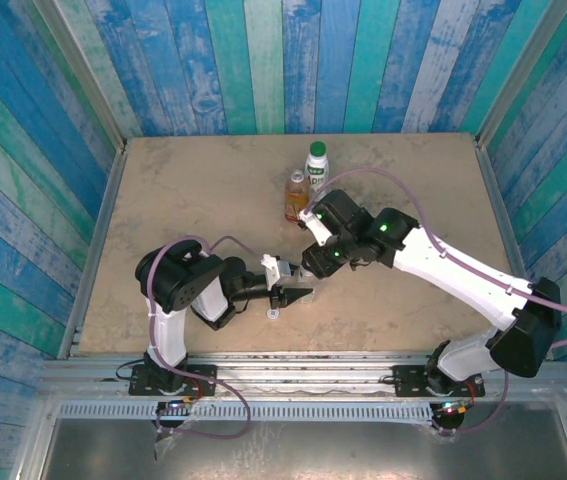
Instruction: Screw on the bottle caps
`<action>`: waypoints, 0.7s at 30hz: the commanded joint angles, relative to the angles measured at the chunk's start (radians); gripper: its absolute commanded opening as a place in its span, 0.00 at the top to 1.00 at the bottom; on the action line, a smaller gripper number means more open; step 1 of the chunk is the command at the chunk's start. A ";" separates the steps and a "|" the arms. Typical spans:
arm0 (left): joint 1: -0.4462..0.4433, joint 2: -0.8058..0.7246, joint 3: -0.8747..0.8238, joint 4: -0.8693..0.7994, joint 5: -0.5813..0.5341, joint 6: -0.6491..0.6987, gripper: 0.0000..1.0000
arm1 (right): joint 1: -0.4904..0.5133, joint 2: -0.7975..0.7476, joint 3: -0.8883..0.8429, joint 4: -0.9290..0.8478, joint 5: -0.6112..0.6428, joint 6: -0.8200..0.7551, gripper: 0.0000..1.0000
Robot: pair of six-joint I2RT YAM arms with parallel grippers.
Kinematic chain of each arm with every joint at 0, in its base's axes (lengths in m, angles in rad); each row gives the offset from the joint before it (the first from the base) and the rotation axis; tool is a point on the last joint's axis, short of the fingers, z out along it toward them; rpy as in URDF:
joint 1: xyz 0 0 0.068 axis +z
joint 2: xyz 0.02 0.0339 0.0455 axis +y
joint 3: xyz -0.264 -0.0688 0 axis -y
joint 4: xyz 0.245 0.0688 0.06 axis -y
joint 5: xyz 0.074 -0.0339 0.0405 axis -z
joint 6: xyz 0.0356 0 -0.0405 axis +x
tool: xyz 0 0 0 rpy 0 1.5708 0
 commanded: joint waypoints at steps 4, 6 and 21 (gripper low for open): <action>-0.001 0.009 0.002 -0.036 0.018 0.000 0.43 | -0.009 0.052 -0.018 0.019 0.009 0.002 0.56; -0.002 0.010 0.000 -0.033 0.017 -0.002 0.43 | -0.011 0.072 -0.025 0.019 0.009 -0.005 0.59; -0.002 0.035 0.004 0.017 0.017 -0.039 0.44 | -0.046 0.014 -0.129 0.057 -0.100 0.066 0.68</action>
